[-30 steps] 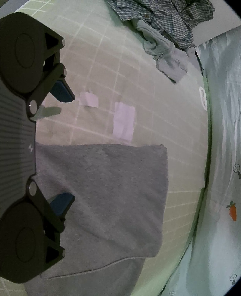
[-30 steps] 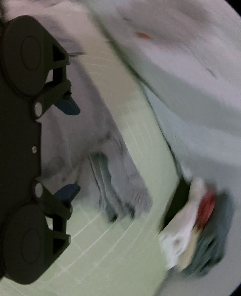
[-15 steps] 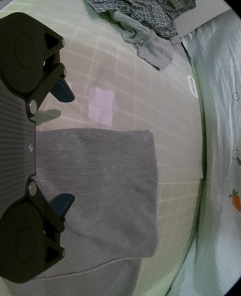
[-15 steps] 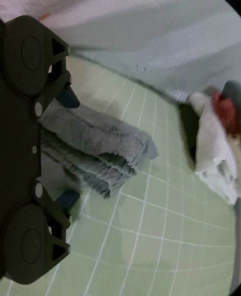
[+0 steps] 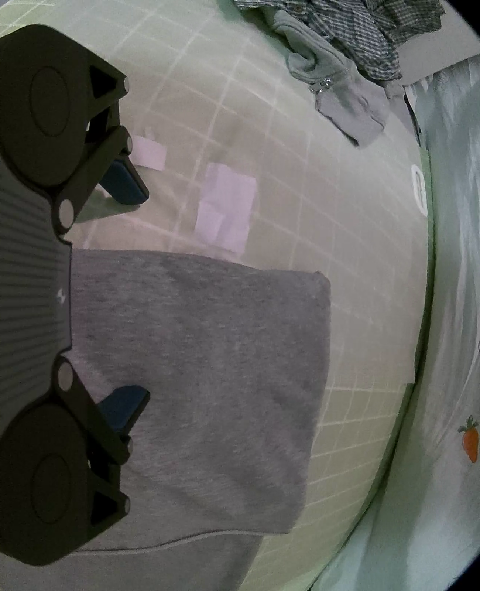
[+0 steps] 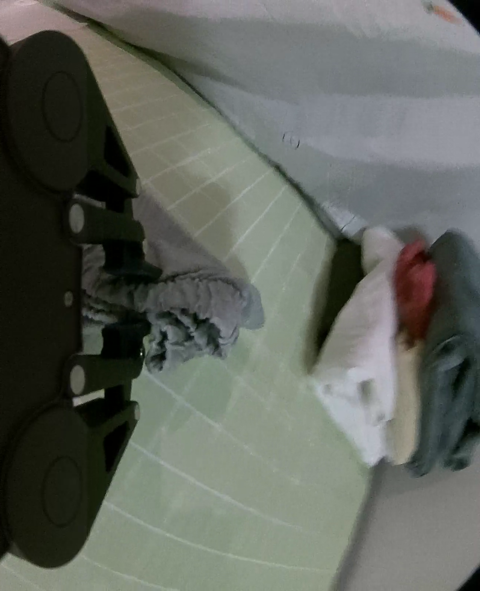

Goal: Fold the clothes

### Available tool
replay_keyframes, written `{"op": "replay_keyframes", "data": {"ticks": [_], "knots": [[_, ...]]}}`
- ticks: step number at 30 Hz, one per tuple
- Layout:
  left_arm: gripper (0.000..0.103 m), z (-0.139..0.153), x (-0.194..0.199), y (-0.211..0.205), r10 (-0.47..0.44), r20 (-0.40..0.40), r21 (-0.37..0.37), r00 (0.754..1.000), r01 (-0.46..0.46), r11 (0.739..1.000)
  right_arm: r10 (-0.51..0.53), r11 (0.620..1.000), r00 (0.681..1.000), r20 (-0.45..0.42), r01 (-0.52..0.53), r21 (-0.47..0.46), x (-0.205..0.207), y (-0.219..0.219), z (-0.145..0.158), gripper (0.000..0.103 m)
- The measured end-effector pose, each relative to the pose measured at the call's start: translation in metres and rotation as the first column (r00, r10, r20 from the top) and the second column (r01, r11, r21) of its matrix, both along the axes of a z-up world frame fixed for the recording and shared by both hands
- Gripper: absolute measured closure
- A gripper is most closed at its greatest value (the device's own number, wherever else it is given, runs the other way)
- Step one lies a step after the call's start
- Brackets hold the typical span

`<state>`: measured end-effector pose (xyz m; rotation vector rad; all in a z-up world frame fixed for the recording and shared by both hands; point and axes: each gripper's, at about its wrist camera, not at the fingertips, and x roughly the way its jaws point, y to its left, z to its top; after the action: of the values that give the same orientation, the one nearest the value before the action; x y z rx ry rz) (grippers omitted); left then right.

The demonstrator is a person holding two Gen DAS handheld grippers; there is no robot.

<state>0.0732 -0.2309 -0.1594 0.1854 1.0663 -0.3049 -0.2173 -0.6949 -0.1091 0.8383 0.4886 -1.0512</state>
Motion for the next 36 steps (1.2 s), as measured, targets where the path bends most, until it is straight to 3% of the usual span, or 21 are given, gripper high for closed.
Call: {"op": "replay_keyframes", "data": {"ticks": [5,8,9,12,16,23,25,27,36], "knots": [[0.000,0.000,0.003,0.001,-0.019,-0.004,-0.001,1.000,0.019,1.000,0.185,0.970,0.981,-0.061,-0.192,-0.149,0.003,0.009,0.040,0.081],[0.000,-0.001,0.003,0.001,-0.027,-0.002,-0.002,1.000,0.027,1.000,0.264,0.941,0.959,-0.101,-0.279,-0.192,0.010,0.012,0.057,0.080],[0.000,-0.001,0.004,0.002,-0.029,-0.001,-0.003,1.000,0.029,1.000,0.269,0.944,0.960,-0.078,-0.279,-0.175,0.009,0.009,0.060,0.080],[0.000,-0.002,0.004,0.003,-0.037,0.003,-0.006,0.999,0.037,0.999,0.217,0.975,0.976,0.028,-0.215,-0.059,0.001,-0.008,0.056,0.079],[0.000,-0.002,0.002,0.004,-0.041,0.011,-0.010,0.999,0.041,0.999,0.026,0.988,0.978,0.205,-0.056,0.145,-0.025,-0.029,0.033,0.079],[0.000,-0.002,0.002,0.004,-0.038,0.017,-0.012,0.999,0.039,0.999,0.039,0.992,0.985,0.168,-0.059,0.115,-0.030,-0.035,0.032,0.078],[0.000,-0.002,0.001,0.004,-0.039,0.017,-0.012,0.999,0.039,0.999,0.041,0.989,0.988,0.151,-0.061,0.137,-0.031,-0.037,0.028,0.073],[0.000,-0.002,0.001,0.004,-0.039,0.018,-0.013,0.999,0.040,0.999,0.015,0.985,0.991,0.135,-0.037,0.167,-0.031,-0.035,0.021,0.055],[0.000,-0.002,0.002,0.004,-0.040,0.019,-0.013,0.999,0.040,0.999,-0.167,0.926,0.951,0.259,0.061,0.371,-0.045,-0.027,-0.018,0.046]]}}
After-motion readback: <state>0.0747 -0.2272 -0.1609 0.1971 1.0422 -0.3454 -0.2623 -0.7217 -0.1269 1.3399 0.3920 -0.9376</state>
